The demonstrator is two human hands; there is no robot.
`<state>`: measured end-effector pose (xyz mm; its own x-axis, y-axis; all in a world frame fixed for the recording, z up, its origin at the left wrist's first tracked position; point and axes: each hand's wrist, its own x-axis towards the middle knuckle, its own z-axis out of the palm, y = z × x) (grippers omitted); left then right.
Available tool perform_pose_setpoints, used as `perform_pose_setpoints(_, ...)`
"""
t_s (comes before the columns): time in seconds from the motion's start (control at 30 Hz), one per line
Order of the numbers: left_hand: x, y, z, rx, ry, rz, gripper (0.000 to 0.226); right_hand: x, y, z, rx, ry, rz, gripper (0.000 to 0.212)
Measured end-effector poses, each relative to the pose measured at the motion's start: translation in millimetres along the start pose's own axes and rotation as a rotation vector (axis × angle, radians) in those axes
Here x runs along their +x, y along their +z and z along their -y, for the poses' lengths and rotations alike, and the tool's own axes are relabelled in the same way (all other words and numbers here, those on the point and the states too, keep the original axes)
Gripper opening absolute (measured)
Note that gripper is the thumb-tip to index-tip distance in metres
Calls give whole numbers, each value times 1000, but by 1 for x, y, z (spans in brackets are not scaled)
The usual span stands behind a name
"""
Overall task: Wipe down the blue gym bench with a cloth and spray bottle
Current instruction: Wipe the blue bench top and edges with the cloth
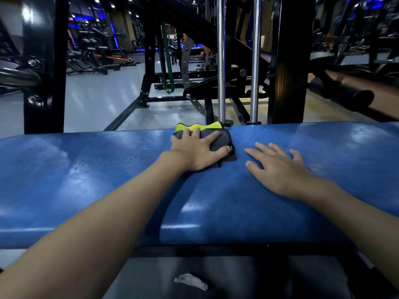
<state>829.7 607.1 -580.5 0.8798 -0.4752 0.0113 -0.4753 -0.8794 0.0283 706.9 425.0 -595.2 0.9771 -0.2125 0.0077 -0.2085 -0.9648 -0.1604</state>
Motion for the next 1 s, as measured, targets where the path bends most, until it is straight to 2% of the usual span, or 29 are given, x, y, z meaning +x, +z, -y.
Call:
perform_pose_setpoints(0.1, -52, 2, -8, 34, 29, -7, 82, -2, -2, 1, -18, -1, 6, 54)
perform_pose_setpoints(0.27, -133, 2, -22, 56, 48, -39, 93, -6, -4, 1, -8, -21, -2, 55)
perform_pose_setpoints(0.4, -150, 2, -30, -19, 11, -95, 87, -7, -9, 3, -24, -33, -54, 53)
perform_pose_setpoints(0.53, -127, 6, -27, -1, -18, -69, 89, -8, -14, 13, 55, -67, -97, 52)
perform_pose_setpoints(0.7, -69, 3, -7, -29, -12, -40, 86, -6, -3, 19, 47, -53, 14, 56)
perform_pose_setpoints(0.8, -16, 1, 9, -49, -35, -29, 87, -3, 4, 19, 13, -58, 13, 56)
perform_pose_setpoints(1.0, 56, -5, 23, -49, -97, 6, 73, -3, 6, 19, 2, -59, 5, 55)
